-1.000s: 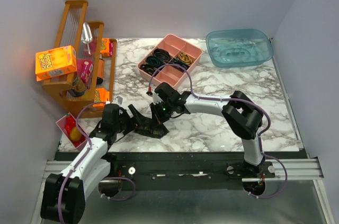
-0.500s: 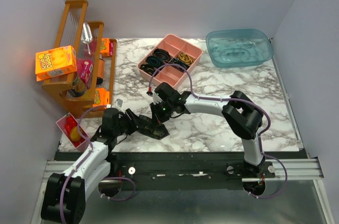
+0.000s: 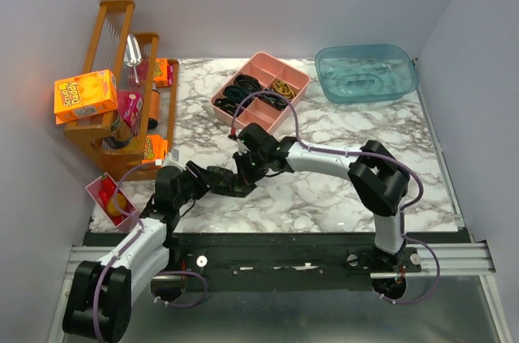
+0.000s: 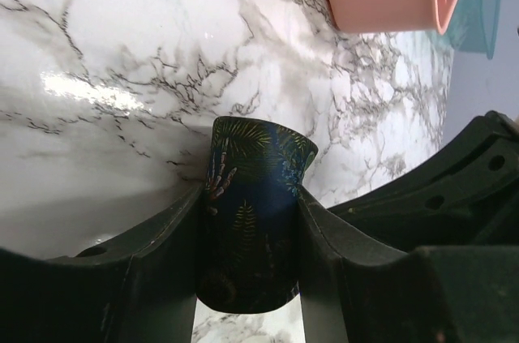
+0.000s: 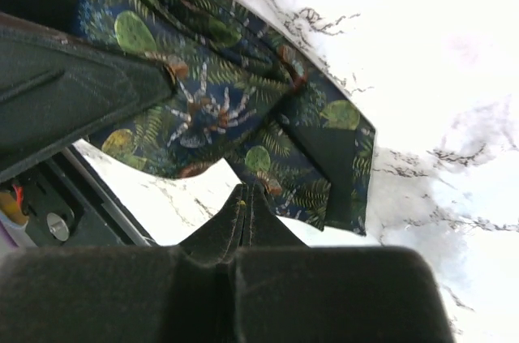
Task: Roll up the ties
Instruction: Roll the tie at the center of the board.
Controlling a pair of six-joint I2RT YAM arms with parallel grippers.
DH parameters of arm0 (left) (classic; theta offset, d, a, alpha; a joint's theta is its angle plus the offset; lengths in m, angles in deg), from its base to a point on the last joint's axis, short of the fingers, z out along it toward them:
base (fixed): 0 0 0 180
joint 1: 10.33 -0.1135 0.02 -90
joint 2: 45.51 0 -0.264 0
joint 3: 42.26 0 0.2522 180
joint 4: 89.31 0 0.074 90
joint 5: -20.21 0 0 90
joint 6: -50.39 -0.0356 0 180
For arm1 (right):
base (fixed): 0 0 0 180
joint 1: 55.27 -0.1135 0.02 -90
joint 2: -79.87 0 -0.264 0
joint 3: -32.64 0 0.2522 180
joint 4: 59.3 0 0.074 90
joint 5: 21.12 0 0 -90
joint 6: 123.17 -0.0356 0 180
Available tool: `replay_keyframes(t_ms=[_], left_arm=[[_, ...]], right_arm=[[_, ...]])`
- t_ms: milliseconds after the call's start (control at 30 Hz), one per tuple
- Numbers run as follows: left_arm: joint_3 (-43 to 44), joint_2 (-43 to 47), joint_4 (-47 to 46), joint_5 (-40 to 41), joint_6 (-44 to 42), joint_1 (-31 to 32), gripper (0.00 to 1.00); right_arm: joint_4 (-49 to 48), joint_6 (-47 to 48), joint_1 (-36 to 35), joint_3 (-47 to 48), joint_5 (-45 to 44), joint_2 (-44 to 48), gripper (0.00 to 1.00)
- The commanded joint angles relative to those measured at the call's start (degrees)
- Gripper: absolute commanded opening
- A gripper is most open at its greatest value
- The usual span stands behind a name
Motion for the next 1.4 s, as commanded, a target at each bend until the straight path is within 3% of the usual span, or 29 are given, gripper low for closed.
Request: replay_keyframes(t_ms=[0, 233, 700, 967, 1367], left_arm=[[-0.7, -2.5, -7.3, 3.1, 1.7, -0.2, 0.52], [0.5, -4.6, -6.0, 1.4, -1.4, -0.2, 0.52], [9.0, -2.4, 14.6, 3.1, -16.2, 1.1, 0.48], [14.5, -3.1, 24.3, 14.2, -19.0, 6.7, 0.48], [19.7, -9.3, 26.8, 28.5, -17.5, 15.1, 0.48]], right_arm=[[1.9, 1.2, -0.1, 2.5, -2.4, -2.1, 0.01], [1.9, 1.1, 0.0, 6.9, 0.8, -8.2, 0.01], [2.5, 1.0, 0.0, 11.3, 1.5, -12.6, 0.01], [4.9, 1.4, 0.3, 14.0, 0.6, -14.1, 0.01], [5.0, 1.6, 0.8, 11.3, 2.1, -7.6, 0.02]])
